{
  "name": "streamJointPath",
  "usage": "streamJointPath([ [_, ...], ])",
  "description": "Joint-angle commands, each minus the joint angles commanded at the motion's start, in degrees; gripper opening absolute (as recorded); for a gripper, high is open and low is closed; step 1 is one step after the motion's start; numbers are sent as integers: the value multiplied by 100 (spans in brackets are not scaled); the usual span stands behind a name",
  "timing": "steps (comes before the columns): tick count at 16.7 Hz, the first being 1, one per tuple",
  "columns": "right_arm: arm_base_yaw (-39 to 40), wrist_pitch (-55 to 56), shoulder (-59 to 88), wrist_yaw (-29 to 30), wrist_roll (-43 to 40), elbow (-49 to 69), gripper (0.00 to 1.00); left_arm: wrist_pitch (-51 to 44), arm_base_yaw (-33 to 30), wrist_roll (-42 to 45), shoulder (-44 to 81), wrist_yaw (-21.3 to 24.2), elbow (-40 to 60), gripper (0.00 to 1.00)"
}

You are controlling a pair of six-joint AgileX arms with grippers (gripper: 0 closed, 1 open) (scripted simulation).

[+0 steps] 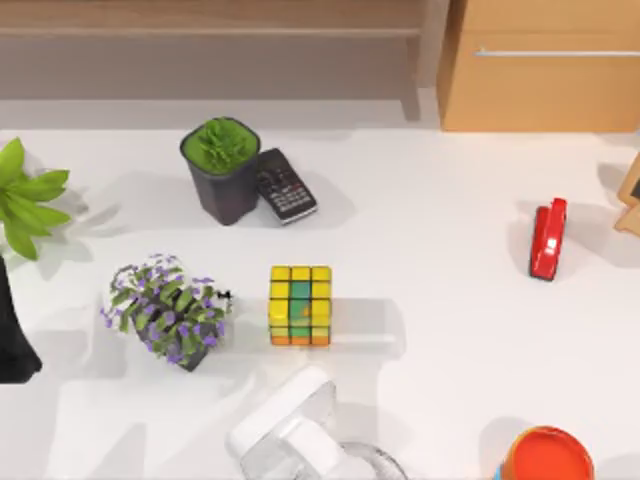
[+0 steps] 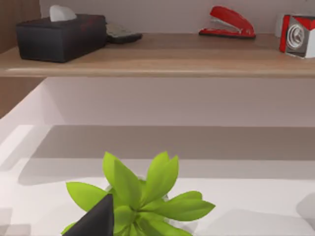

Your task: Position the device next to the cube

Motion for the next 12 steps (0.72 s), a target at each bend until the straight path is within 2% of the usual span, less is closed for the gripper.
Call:
streamJointPath([
  [3,0,0,0,0,0,0,2,0,0,0,0,0,0,100],
  [12,0,-170,-143,-6,36,62,0,0,0,0,0,0,0,100],
])
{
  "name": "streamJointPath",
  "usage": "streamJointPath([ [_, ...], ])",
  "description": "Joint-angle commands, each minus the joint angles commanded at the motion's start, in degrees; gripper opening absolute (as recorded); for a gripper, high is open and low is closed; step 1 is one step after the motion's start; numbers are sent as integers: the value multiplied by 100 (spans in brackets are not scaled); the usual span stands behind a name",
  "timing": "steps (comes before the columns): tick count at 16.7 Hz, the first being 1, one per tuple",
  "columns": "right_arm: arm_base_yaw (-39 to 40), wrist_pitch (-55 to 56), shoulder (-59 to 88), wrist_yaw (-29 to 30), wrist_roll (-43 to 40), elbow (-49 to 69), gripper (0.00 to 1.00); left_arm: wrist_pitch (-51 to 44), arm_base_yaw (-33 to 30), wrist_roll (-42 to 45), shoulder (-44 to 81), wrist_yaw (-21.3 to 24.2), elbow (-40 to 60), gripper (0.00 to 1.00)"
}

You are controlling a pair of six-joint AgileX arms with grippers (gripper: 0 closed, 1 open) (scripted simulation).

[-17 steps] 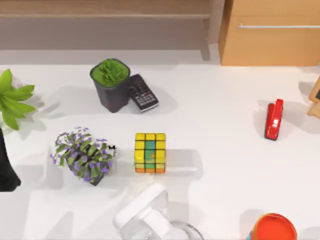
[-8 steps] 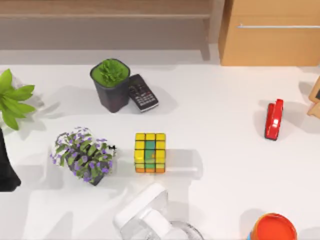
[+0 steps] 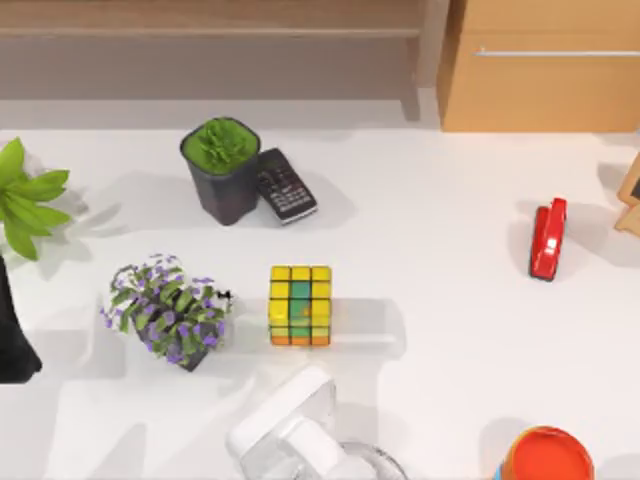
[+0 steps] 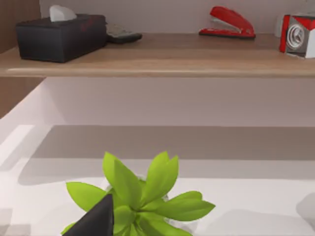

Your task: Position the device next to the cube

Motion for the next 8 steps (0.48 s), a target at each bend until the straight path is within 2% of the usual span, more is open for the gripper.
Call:
streamJointPath([
  [8,-3,-539,-287,0,-8,252,0,0,0,0,0,0,0,100],
])
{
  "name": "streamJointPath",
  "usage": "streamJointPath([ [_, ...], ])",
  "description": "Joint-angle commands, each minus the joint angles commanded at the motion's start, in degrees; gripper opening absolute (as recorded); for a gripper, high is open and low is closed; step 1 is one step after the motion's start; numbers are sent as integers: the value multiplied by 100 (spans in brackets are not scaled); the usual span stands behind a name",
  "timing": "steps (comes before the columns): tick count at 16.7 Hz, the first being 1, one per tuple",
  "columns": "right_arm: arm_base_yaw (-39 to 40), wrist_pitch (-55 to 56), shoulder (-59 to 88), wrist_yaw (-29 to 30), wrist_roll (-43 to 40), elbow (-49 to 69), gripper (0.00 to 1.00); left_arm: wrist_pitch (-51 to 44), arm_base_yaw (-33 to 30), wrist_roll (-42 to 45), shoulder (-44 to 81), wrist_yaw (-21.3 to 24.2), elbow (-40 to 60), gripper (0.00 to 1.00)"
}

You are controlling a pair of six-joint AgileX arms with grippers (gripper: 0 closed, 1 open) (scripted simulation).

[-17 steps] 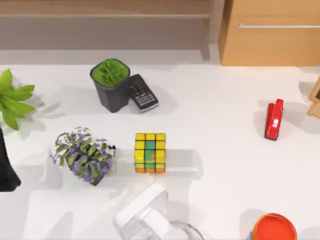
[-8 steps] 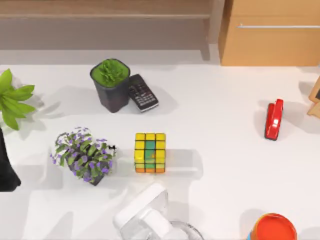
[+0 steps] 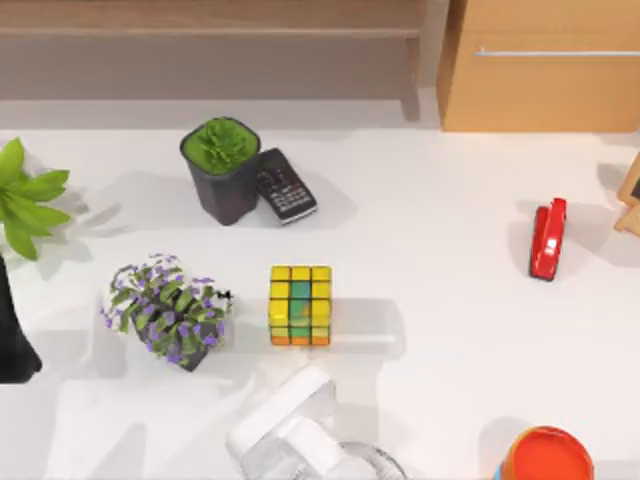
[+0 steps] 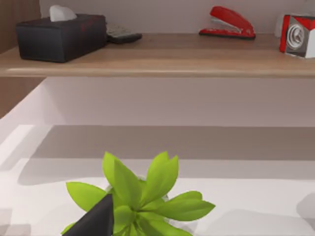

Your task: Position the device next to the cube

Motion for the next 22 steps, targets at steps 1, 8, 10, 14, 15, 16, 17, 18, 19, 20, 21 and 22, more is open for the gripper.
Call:
streamJointPath([
  [1,0,0,0,0,0,0,0,0,0,0,0,0,0,100],
  [8,170,-167,-341,-126,470,690,0,0,0,0,0,0,0,100],
  [10,342,-305,-474,-204,854,1192,0,0,0,0,0,0,0,100],
  [14,881,-634,-593,-345,1889,2324,0,0,0,0,0,0,0,100],
  [15,1054,-720,-577,-374,2192,2598,0,0,0,0,0,0,0,100],
  [16,1240,-807,-537,-402,2508,2857,0,0,0,0,0,0,0,100],
  [17,1439,-894,-469,-426,2835,3094,0,0,0,0,0,0,0,100],
  [18,1654,-980,-372,-445,3174,3304,0,0,0,0,0,0,0,100],
  [19,1882,-1064,-254,-459,3520,3492,0,0,0,0,0,0,0,100],
  [20,2121,-1145,-121,-468,3873,3660,0,0,0,0,0,0,0,100],
  [21,2371,-1222,25,-470,4234,3809,0,0,0,0,0,0,0,100],
  [22,2632,-1292,181,-464,4600,3939,0,0,0,0,0,0,0,100],
])
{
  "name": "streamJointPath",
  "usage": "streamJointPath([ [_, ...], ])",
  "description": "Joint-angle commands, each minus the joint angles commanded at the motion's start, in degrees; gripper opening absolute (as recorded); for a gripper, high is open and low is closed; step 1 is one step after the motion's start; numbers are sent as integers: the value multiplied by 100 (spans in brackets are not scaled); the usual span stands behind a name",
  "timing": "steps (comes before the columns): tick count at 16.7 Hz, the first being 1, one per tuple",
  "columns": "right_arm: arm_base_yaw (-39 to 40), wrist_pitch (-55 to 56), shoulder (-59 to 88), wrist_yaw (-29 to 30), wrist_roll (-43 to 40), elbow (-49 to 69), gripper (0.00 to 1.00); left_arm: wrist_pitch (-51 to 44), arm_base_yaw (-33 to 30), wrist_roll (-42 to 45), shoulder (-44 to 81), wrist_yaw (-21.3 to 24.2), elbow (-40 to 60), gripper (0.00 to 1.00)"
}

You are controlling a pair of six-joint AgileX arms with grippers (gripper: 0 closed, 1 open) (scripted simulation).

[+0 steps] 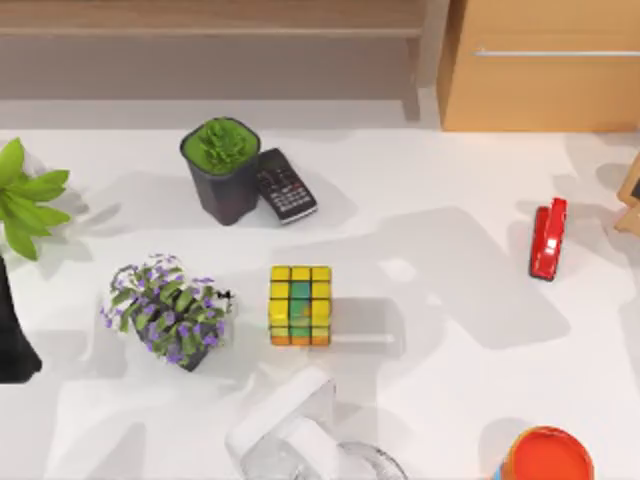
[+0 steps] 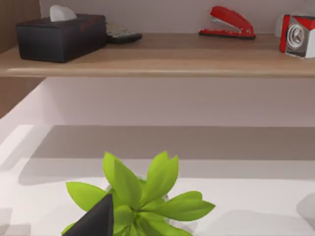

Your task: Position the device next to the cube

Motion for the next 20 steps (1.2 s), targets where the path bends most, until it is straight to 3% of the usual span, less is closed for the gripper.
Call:
streamJointPath([
  [11,2886,-481,2030,447,3668,566,0,0,0,0,0,0,0,100],
  [15,3453,-527,2453,618,4350,505,0,0,0,0,0,0,0,100],
  [20,3529,-533,2505,643,4438,492,0,0,0,0,0,0,0,100],
])
